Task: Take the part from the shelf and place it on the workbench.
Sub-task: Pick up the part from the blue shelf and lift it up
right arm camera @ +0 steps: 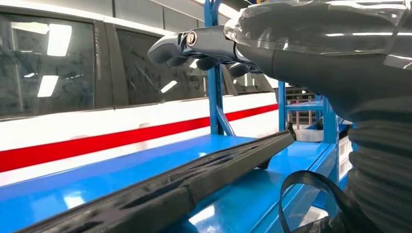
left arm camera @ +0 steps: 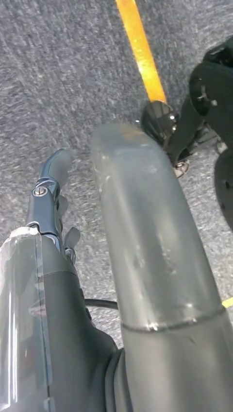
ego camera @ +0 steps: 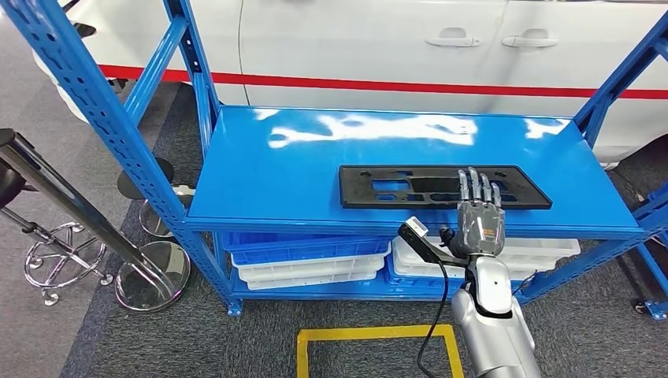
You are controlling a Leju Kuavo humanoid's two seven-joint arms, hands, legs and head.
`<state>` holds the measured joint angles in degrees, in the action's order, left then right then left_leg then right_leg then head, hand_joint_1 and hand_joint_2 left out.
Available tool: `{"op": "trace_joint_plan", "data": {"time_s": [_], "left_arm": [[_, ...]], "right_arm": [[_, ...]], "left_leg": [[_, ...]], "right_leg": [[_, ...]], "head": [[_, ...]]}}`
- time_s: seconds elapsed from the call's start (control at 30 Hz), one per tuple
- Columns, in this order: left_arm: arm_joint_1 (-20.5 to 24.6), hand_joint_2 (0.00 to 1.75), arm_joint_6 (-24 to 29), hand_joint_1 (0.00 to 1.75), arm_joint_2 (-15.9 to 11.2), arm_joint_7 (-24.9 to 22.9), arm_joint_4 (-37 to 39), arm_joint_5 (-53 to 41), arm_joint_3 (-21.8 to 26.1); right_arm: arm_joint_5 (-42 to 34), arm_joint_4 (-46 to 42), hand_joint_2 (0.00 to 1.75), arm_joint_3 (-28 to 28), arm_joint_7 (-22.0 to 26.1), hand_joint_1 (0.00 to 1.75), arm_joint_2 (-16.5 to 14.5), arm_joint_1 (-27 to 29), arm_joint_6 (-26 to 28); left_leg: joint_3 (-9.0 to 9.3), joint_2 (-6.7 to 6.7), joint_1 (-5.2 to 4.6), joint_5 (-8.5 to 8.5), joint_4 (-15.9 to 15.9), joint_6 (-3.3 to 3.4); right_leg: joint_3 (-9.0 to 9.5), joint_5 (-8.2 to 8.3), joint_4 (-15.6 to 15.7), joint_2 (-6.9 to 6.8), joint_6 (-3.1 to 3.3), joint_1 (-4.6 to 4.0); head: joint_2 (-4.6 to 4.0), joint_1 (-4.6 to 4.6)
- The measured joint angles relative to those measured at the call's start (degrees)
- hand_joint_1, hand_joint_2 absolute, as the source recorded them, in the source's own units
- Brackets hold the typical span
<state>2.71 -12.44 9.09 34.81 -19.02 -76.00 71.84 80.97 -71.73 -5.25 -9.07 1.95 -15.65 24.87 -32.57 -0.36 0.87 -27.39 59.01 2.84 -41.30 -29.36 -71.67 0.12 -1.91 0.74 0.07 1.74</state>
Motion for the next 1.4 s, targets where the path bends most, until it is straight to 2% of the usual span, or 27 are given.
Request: {"op": "trace_joint_plan", "data": {"time_s": [0.03, 0.07, 0.13, 0.2, 0.27, 0.3, 0.37, 0.4, 0.43, 0.47, 0.5, 0.53, 0.6, 0.63, 0.77, 0.83, 0.9, 0.93, 0.97, 1.0, 1.07, 1.13, 1.2, 1.27, 1.3, 1.33, 1.4], "left_arm": [[0.03, 0.00, 0.01, 0.00, 0.00, 0.04, 0.11, 0.01, -0.01], [0.08, 0.00, 0.01, 0.00, 0.10, 0.09, 0.28, 0.02, -0.02], [0.26, 0.00, 0.02, 0.00, 0.22, 0.15, 0.55, 0.05, -0.03], [0.43, 0.00, 0.04, 0.00, 0.25, 0.16, 0.70, 0.08, -0.04], [0.52, 0.00, 0.05, 0.00, 0.22, 0.21, 0.75, 0.11, -0.04], [0.60, 0.00, 0.06, 0.00, 0.19, 0.25, 0.77, 0.13, -0.04], [0.70, 0.00, 0.09, 0.00, 0.15, 0.31, 0.78, 0.21, -0.04], [0.69, 0.00, 0.11, 0.00, 0.15, 0.31, 0.78, 0.25, -0.05], [0.64, 0.00, 0.12, 0.00, 0.14, 0.31, 0.79, 0.32, -0.05], [0.60, 0.00, 0.13, 0.00, 0.10, 0.26, 0.79, 0.42, -0.06], [0.60, 0.00, 0.15, 0.00, 0.04, 0.17, 0.79, 0.62, -0.06], [0.64, 0.00, 0.22, 0.00, -0.02, -0.02, 0.79, 0.87, -0.05], [0.78, 0.00, 0.42, 0.00, -0.08, -0.52, 0.79, 1.40, -0.04], [0.82, 0.00, 0.53, 0.00, -0.09, -0.77, 0.79, 1.57, -0.03], [0.80, 0.00, 0.74, 0.00, -0.04, -1.09, 0.79, 1.80, -0.02], [0.95, 0.00, 0.84, 0.00, -0.01, -1.08, 0.79, 1.90, -0.02], [1.04, 0.00, 0.92, 0.00, -0.02, -1.08, 0.79, 1.95, -0.02], [1.05, 0.00, 0.96, 0.00, -0.02, -1.08, 0.79, 1.95, -0.02], [1.07, 0.00, 0.99, 0.00, -0.02, -1.08, 0.79, 1.96, -0.02], [1.07, 0.00, 1.04, 0.00, -0.02, -1.09, 0.79, 1.97, -0.02], [1.08, 0.00, 1.12, 0.00, -0.02, -1.09, 0.79, 2.04, -0.02], [1.11, 0.00, 1.16, 0.00, -0.02, -1.10, 0.79, 2.11, -0.02], [1.12, 0.00, 1.20, 0.00, -0.02, -1.16, 0.79, 2.14, -0.02], [1.10, 0.00, 1.24, 0.00, -0.05, -1.23, 0.79, 2.16, -0.02], [1.12, 0.00, 1.26, 0.00, -0.10, -1.25, 0.79, 2.18, -0.02], [1.14, 0.00, 1.27, 0.00, -0.14, -1.26, 0.79, 2.20, -0.02], [1.09, 0.00, 1.27, 0.00, -0.20, -1.27, 0.79, 2.21, -0.03]], "right_arm": [[-0.01, 0.00, 1.75, 0.00, -0.02, 0.00, 0.05, -0.09, 0.00], [-0.02, 0.00, 1.75, 0.01, -0.03, 0.00, 0.16, -0.24, 0.01], [-0.03, -0.02, 1.75, 0.02, -0.03, 0.00, 0.34, -0.52, 0.04], [-0.04, -0.06, 1.75, 0.02, -0.04, 0.00, 0.49, -0.67, 0.06], [-0.06, -0.11, 1.75, 0.08, -0.03, 0.00, 0.57, -0.68, 0.06], [-0.07, -0.14, 1.75, 0.13, 0.01, 0.00, 0.58, -0.72, 0.04], [-0.07, -0.13, 1.75, 0.22, 0.12, 0.00, 0.58, -0.80, -0.01], [-0.07, -0.10, 1.75, 0.24, 0.15, 0.00, 0.58, -0.82, -0.03], [-0.08, -0.08, 1.75, 0.25, 0.18, 0.00, 0.58, -0.80, -0.05], [-0.11, -0.07, 1.75, 0.26, 0.18, 0.00, 0.58, -0.80, -0.07], [-0.14, -0.07, 1.75, 0.26, 0.19, 0.00, 0.58, -0.79, -0.08], [-0.19, -0.07, 1.75, 0.27, 0.19, 0.00, 0.58, -0.78, -0.09], [-0.28, -0.08, 1.75, 0.28, 0.17, 0.00, 0.59, -0.80, -0.11], [-0.32, -0.08, 1.75, 0.29, 0.17, 0.00, 0.60, -0.81, -0.12], [-0.28, -0.09, 1.75, 0.56, 0.30, 0.00, 0.75, -0.86, -0.45], [-0.20, -0.08, 1.75, 0.75, 0.50, 0.00, 1.05, -0.95, -0.91], [-0.17, 0.04, 1.75, 0.95, 0.60, 0.00, 1.29, -0.92, -1.25], [-0.17, 0.18, 1.75, 1.06, 0.61, 0.00, 1.36, -0.83, -1.47], [-0.17, 0.37, 1.75, 1.16, 0.61, 0.00, 1.42, -0.75, -1.72], [-0.18, 0.56, 1.75, 1.26, 0.61, 0.00, 1.50, -0.71, -1.99], [-0.18, 0.87, 1.75, 1.53, 0.61, 0.00, 1.73, -0.73, -2.36], [-0.20, 1.09, 1.75, 1.89, 0.60, 0.00, 1.93, -0.80, -2.53], [-0.26, 1.36, 1.75, 2.09, 0.55, 0.00, 2.04, -0.81, -2.67], [-0.31, 1.56, 1.75, 2.15, 0.51, 0.00, 2.11, -0.77, -2.72], [-0.31, 1.62, 1.75, 2.22, 0.51, 0.00, 2.14, -0.77, -2.73], [-0.32, 1.69, 1.75, 2.31, 0.51, 0.00, 2.16, -0.78, -2.75], [-0.32, 1.91, 1.75, 2.50, 0.52, 0.00, 2.16, -0.74, -2.85]], "left_leg": [[0.23, -0.03, -0.04, -0.13, -0.01, -0.06], [0.39, -0.05, -0.09, -0.27, -0.03, -0.19], [0.45, -0.07, -0.07, -0.49, -0.10, -0.63], [0.63, -0.04, -0.02, -0.66, -0.42, -1.34], [0.70, 0.06, -0.09, -1.38, 0.21, -1.93], [-0.04, 0.09, -0.15, -2.44, 2.02, -2.15], [-3.49, 0.13, -0.10, -5.63, 8.75, -2.47], [-5.51, 0.13, -0.05, -6.91, 12.31, -2.63], [-6.94, 0.13, -0.03, -7.22, 14.51, -2.76], [-7.45, 0.14, -0.02, -6.42, 14.78, -2.85], [-6.83, 0.15, 0.00, -4.56, 12.78, -2.88], [-5.38, 0.17, 0.03, -2.14, 9.13, -2.86], [-2.59, 0.14, -0.08, 0.70, 2.71, -2.46], [-1.95, 0.10, -0.16, 1.07, 1.19, -2.16], [-1.72, 0.00, -0.22, 1.11, 0.46, -0.83], [-1.49, 0.03, 0.07, 1.29, 0.05, -0.20], [-1.47, 0.05, 0.05, 1.23, 0.02, 0.06], [-1.46, 0.06, 0.04, 1.19, 0.03, 0.10], [-1.43, 0.05, 0.03, 1.15, 0.03, 0.10], [-1.35, 0.03, 0.03, 1.10, 0.04, 0.07], [-1.08, -0.04, 0.04, 0.95, 0.02, -0.13], [-0.97, -0.09, -0.07, 0.83, -0.01, -0.58], [-0.96, -0.07, -0.11, 0.83, -0.15, -1.22], [-0.78, -0.03, -0.10, 0.61, -0.14, -1.92], [-1.04, -0.01, -0.12, -0.07, 0.65, -2.18], [-1.88, 0.01, -0.14, -1.38, 2.68, -2.34], [-5.21, 0.05, -0.11, -5.02, 9.85, -2.47]], "right_leg": [[1.77, 2.22, 3.76, 0.00, 0.35, -0.10], [3.66, 3.70, 7.55, -0.01, 0.82, -0.33], [5.80, 4.77, 12.21, -0.04, 1.63, -0.88], [6.23, 4.53, 13.35, -0.01, 2.11, -1.16], [7.11, 4.67, 14.34, -0.07, 2.41, -0.78], [7.63, 4.78, 14.89, -0.13, 2.57, -0.54], [8.22, 4.65, 15.22, -0.27, 2.90, -0.40], [8.28, 4.49, 15.11, -0.30, 3.00, -0.44], [8.32, 4.29, 14.93, -0.30, 3.04, -0.47], [8.35, 4.05, 14.70, -0.25, 2.99, -0.47], [8.43, 3.75, 14.41, -0.19, 2.87, -0.44], [8.54, 3.37, 14.03, -0.15, 2.69, -0.40], [8.49, 2.64, 13.19, -0.10, 2.13, -0.50], [8.37, 2.41, 12.88, -0.10, 1.85, -0.58], [8.09, 1.79, 12.30, -0.10, 0.91, -0.49], [6.52, -0.49, 8.70, -0.10, 0.34, -0.32], [2.92, -3.73, 1.54, -0.10, -0.14, -0.09], [1.26, -4.60, -1.47, -0.11, -0.29, 0.02], [0.37, -4.40, -2.76, -0.11, -0.36, 0.11], [0.61, -3.06, -1.75, -0.12, -0.33, 0.17], [3.66, 1.13, 5.28, -0.12, 0.02, 0.16], [6.53, 3.36, 11.50, -0.11, 0.53, -0.23], [7.16, 3.41, 12.98, -0.02, 0.91, -0.63], [7.41, 3.62, 13.49, 0.01, 1.46, -0.47], [7.65, 3.76, 13.84, -0.03, 1.85, -0.32], [7.89, 3.89, 14.16, -0.11, 2.20, -0.17], [8.06, 3.89, 14.30, -0.23, 2.64, -0.19]], "head": [[0.00, -0.01], [0.00, 0.01], [0.00, -0.04], [0.00, -0.09], [0.00, -0.05], [0.00, -0.04], [0.00, -0.01], [0.00, -0.01], [0.00, 0.00], [0.00, 0.00], [0.00, 0.01], [0.00, 0.00], [0.00, -0.02], [0.00, -0.02], [0.00, -0.01], [0.00, -0.03], [0.00, -0.03], [0.00, -0.03], [0.00, -0.03], [0.00, -0.03], [0.00, -0.04], [0.00, -0.03], [0.01, -0.03], [0.01, -0.02], [0.01, 0.00], [0.00, 0.01], [0.00, 0.04]]}}
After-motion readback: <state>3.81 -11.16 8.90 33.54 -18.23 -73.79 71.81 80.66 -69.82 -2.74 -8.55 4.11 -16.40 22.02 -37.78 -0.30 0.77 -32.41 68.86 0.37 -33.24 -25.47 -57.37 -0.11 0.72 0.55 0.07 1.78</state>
